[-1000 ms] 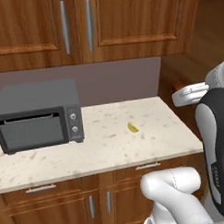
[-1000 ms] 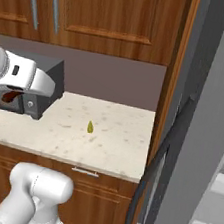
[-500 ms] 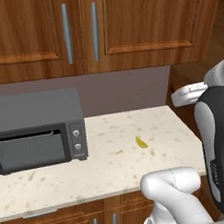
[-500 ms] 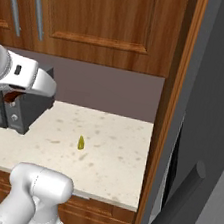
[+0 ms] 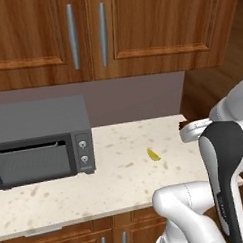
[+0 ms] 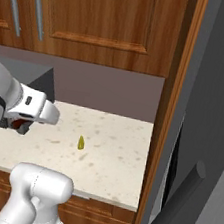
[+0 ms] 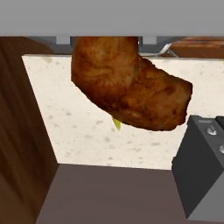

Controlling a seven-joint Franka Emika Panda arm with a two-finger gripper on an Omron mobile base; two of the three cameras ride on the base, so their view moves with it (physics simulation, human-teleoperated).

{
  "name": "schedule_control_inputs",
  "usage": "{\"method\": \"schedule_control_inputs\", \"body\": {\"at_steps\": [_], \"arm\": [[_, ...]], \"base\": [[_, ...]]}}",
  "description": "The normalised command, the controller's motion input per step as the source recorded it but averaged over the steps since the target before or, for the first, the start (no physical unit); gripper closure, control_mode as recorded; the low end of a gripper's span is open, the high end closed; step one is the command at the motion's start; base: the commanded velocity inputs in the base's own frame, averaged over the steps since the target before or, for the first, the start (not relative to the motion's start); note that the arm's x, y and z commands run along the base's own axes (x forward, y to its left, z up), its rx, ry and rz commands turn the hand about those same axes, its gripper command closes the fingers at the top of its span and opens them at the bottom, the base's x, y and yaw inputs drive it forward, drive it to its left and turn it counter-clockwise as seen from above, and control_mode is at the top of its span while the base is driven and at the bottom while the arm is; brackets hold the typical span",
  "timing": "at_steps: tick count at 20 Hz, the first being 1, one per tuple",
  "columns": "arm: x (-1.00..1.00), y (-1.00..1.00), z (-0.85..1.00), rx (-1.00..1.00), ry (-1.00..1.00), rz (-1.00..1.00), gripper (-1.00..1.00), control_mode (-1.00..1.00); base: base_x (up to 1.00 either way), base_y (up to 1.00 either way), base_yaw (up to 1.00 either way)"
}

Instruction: Open the fridge, remove the apple, lemon wedge, and chicken drumstick, and place them on any counter.

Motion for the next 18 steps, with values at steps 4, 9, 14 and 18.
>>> {"method": "schedule_control_inputs", "body": {"at_steps": [4,9,14,18], "arm": [[0.33,-0.05,-0.37,0.02,0.07,0.01,1.00,-1.00],[0.55,-0.21,-0.09,0.07,0.09,0.00,1.00,-1.00],[0.67,-0.20,-0.32,0.03,0.15,0.00,1.00,-1.00],[0.58,-0.10,-0.65,0.00,0.14,0.00,1.00,-1.00]], "base": [[0.00,0.00,0.00],[0.00,0.00,0.00],[0.00,0.00,0.00],[0.00,0.00,0.00]]}}
